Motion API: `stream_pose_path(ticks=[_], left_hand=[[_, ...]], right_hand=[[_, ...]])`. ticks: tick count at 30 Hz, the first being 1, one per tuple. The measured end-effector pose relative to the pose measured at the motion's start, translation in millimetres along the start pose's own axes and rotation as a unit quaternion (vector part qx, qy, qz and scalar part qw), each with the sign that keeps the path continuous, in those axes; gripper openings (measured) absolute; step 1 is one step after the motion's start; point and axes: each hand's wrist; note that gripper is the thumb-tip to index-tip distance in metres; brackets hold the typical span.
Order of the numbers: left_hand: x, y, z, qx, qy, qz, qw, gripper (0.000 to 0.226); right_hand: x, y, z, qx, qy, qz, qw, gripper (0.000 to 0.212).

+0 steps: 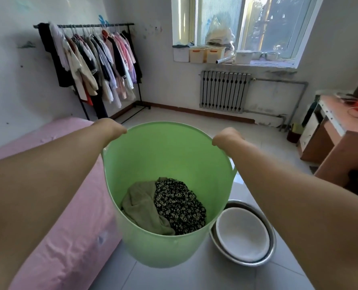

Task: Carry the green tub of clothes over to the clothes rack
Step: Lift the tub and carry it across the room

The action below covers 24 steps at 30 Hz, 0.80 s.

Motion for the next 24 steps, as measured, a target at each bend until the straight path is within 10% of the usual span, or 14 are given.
stream_pose_path(ticks=[24], left_hand=[[-300.0,486.4,108.9,0.069,0.071,0.216,0.971,0.046]], right_hand=[[90.9,392.9,5.7,-0.112,0.071,0.204,0.97,0.012]])
Point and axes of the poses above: each hand's wrist, its own y-axis towards the middle knuckle, its own z-axis out of the palm, x = y × z, and after that the axes turned 3 degrees about -x, right-handed
